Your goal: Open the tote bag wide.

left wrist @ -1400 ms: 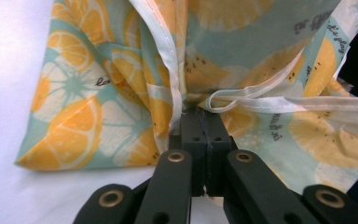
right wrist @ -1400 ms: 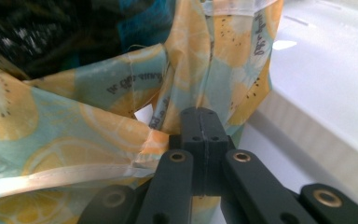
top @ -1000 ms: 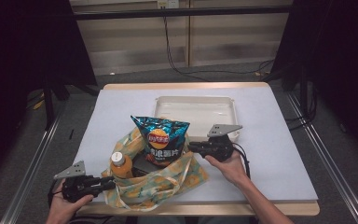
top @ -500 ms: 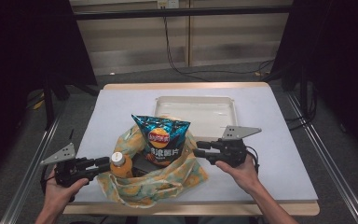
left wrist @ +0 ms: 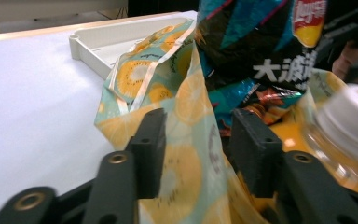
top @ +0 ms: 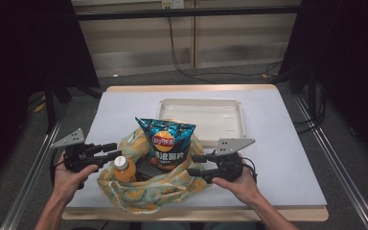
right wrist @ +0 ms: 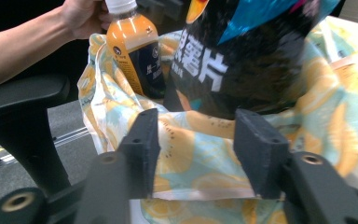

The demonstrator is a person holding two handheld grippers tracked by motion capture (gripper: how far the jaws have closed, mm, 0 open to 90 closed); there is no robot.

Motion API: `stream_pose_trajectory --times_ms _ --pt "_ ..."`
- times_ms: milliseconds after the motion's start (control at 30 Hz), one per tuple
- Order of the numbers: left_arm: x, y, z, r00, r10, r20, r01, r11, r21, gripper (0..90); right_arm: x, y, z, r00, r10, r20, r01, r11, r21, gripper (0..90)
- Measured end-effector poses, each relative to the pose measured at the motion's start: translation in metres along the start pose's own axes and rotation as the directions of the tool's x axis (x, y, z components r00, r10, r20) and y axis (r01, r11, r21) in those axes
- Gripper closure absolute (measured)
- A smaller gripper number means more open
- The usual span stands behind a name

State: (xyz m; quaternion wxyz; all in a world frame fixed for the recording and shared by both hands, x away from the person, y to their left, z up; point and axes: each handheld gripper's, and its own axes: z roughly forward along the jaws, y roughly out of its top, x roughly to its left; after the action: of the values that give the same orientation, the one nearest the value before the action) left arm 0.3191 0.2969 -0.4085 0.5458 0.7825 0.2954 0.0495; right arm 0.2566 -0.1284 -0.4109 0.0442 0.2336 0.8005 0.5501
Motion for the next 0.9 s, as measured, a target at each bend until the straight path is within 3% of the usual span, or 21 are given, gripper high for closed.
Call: stream_pose_trajectory --times_ms 200,433,567,733,900 --pt "0.004 0.002 0.026 0.9997 -0.003 0.024 0.002 0.9985 0.056 41.9 0.004 -0.005 0.010 0.9993 -0.007 -0.037 0.009 0.999 0.037 47.6" --pt "0.006 0.007 0.033 0.9998 -0.003 0.020 0.002 0.9974 0.072 38.4 0.008 -0.013 0.021 0.9989 -0.027 -0.039 0.031 0.994 0.104 53.8" --pt "0.007 0.005 0.036 0.9998 0.006 0.017 -0.007 0.9954 0.096 54.9 0.007 -0.017 0.027 0.9989 -0.029 -0.037 0.033 0.991 0.126 67.0" --pt "0.009 0.003 0.038 0.9992 0.020 0.034 -0.024 0.9933 0.113 89.4 0.005 -0.021 0.032 0.9989 -0.021 -0.041 0.026 0.989 0.145 88.5" --pt "0.013 0.005 0.035 1.0000 0.004 -0.005 -0.004 0.9957 0.093 90.0 0.008 -0.019 0.024 0.9987 -0.025 -0.044 0.031 0.989 0.144 90.0"
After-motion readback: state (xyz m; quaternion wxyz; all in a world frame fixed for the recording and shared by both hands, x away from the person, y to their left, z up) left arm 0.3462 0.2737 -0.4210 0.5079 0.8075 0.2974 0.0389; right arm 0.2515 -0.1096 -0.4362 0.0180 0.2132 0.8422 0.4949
